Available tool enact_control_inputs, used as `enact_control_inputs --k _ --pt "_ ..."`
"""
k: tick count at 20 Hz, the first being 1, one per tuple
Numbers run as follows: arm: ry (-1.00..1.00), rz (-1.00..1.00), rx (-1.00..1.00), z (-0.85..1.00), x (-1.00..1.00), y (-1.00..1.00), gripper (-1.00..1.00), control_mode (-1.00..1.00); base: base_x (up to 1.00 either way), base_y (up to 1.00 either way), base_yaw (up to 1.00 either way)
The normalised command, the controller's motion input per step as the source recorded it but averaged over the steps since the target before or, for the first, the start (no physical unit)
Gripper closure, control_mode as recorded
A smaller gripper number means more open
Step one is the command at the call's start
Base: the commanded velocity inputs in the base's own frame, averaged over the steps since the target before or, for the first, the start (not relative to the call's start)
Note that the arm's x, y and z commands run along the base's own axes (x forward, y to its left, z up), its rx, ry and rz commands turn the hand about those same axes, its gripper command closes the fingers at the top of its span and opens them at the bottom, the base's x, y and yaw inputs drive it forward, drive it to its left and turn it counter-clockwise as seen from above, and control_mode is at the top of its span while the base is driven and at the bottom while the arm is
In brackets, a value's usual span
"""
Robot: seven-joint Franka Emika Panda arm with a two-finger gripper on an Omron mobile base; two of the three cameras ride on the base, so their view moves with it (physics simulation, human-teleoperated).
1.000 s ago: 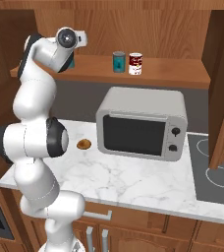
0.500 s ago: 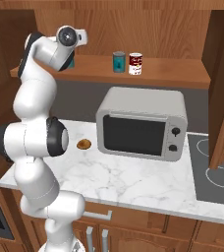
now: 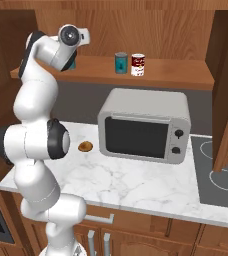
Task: Stack two cans on top of the other two cans in the cabinet.
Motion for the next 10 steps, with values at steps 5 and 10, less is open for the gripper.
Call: enact_control_inputs --k 5,10 --pt "0.00 0.00 0.00 -0.14 0.00 -0.03 1.00 -1.00 0.00 0.00 0.00" --pt "0.00 0.00 0.00 -0.16 0.00 0.00 1.00 -1.00 0.00 0.00 0.00"
